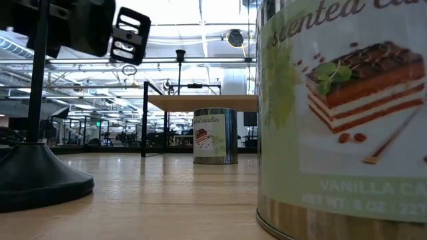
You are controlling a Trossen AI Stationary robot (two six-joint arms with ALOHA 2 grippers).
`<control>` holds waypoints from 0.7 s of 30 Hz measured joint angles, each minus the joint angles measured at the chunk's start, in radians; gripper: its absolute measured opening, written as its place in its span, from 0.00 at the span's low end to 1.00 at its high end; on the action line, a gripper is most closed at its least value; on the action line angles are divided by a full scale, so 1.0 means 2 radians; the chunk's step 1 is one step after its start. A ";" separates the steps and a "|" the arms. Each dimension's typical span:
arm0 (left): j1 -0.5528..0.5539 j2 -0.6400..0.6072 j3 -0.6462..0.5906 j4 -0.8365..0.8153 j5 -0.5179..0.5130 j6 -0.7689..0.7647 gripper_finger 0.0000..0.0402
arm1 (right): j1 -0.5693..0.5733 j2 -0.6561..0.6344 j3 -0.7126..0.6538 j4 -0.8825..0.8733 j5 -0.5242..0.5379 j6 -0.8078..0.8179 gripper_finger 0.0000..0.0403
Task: Pick & Place candle stick holders
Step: Put the black candle holder on the shelf
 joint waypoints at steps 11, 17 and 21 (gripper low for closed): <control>0.003 0.000 0.018 -0.017 0.002 0.040 0.30 | 0.000 0.000 0.000 -0.001 0.000 0.000 0.47; 0.012 0.000 0.018 0.002 0.005 0.056 0.11 | 0.000 0.000 0.000 -0.001 0.000 0.000 0.47; 0.025 -0.008 0.018 0.049 0.006 0.052 0.09 | 0.000 0.000 0.000 -0.002 0.000 0.002 0.47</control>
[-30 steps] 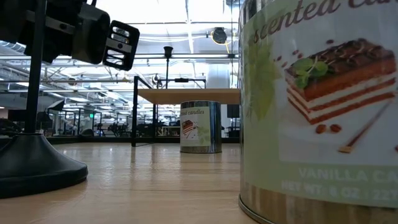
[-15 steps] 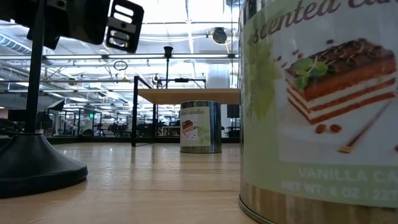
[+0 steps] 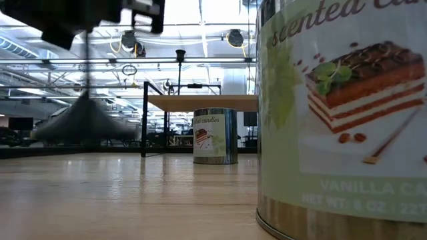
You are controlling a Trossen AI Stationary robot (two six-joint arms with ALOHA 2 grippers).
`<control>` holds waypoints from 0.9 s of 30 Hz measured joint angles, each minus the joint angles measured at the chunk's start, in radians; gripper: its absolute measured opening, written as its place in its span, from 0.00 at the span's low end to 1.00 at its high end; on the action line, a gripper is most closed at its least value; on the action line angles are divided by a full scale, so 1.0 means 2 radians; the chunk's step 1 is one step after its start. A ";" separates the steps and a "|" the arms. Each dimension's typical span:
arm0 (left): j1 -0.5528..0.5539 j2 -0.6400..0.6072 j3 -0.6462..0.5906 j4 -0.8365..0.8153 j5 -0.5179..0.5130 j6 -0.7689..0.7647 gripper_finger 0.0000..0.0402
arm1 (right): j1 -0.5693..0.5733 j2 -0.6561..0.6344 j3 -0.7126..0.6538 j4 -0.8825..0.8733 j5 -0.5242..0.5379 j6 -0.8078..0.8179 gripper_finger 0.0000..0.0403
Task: Pick & Place candle stick holders
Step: Put the black candle holder on the shelf
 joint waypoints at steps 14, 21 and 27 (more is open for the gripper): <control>0.154 -0.075 0.143 -0.065 -0.117 0.047 0.10 | 0.000 0.000 0.000 0.002 0.001 0.000 0.46; 0.253 -0.040 0.259 -0.169 -0.142 0.024 0.12 | 0.000 0.000 0.000 0.000 0.001 0.000 0.46; 0.296 0.019 0.306 -0.160 -0.153 -0.026 0.10 | 0.000 0.000 0.000 -0.001 0.001 -0.003 0.46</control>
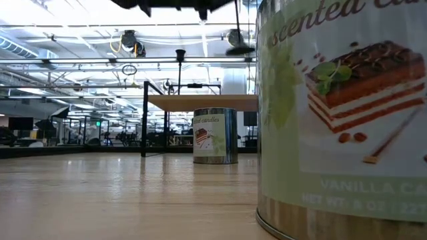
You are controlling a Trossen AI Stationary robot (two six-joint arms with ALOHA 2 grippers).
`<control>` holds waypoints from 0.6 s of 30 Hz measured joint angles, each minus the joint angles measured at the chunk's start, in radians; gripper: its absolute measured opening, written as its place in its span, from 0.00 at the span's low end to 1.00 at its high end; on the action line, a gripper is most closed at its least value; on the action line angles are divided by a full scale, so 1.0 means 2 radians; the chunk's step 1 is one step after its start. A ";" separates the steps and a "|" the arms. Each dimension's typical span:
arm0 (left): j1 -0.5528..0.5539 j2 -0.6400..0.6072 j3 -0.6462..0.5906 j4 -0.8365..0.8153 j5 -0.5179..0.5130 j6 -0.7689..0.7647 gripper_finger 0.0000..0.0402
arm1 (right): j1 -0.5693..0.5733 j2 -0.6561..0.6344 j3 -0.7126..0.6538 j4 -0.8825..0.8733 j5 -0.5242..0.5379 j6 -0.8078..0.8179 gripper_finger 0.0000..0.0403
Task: Pick & Place candle stick holders
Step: Put the black candle holder on the shelf
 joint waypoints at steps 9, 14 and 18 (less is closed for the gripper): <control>0.037 0.073 0.006 0.068 -0.112 -0.009 0.13 | 0.000 0.000 0.000 -0.049 0.000 -0.037 0.46; 0.062 0.092 0.006 0.082 -0.121 -0.020 0.10 | 0.000 0.000 0.000 -0.066 0.000 -0.037 0.46; 0.085 0.100 0.006 0.078 -0.123 -0.041 0.09 | 0.000 0.000 0.000 -0.064 0.000 -0.038 0.46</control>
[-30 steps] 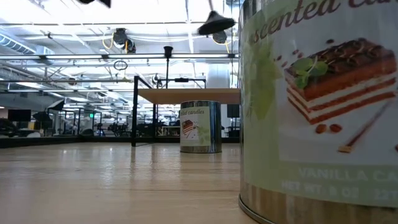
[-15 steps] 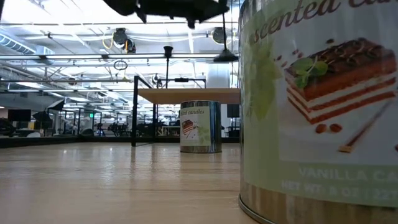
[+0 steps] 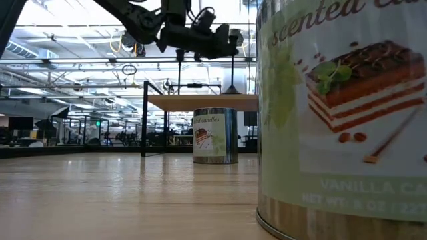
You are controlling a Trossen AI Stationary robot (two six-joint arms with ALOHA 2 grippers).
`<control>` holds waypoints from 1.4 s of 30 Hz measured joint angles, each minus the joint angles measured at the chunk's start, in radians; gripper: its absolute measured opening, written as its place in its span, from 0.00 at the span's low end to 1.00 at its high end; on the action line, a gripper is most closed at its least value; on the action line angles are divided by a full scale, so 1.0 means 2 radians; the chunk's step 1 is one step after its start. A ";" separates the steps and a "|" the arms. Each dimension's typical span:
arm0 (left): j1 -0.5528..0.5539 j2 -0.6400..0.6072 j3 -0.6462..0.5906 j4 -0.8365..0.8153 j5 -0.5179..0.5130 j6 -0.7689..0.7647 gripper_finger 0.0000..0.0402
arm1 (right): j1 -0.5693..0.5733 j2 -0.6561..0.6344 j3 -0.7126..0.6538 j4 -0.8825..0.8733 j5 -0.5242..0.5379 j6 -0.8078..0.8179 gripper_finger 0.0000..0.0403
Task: Pick & Place candle stick holders
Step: Put the black candle holder on the shelf
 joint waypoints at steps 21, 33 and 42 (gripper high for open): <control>0.036 0.001 0.000 -0.021 0.008 -0.013 0.19 | 0.000 0.000 0.000 -0.011 -0.001 0.001 0.46; 0.045 0.001 0.000 -0.092 -0.007 -0.018 0.20 | 0.000 0.000 0.000 -0.013 -0.002 -0.014 0.48; 0.041 0.001 0.000 -0.106 -0.008 -0.010 0.21 | 0.000 0.000 0.000 -0.059 -0.002 -0.010 0.57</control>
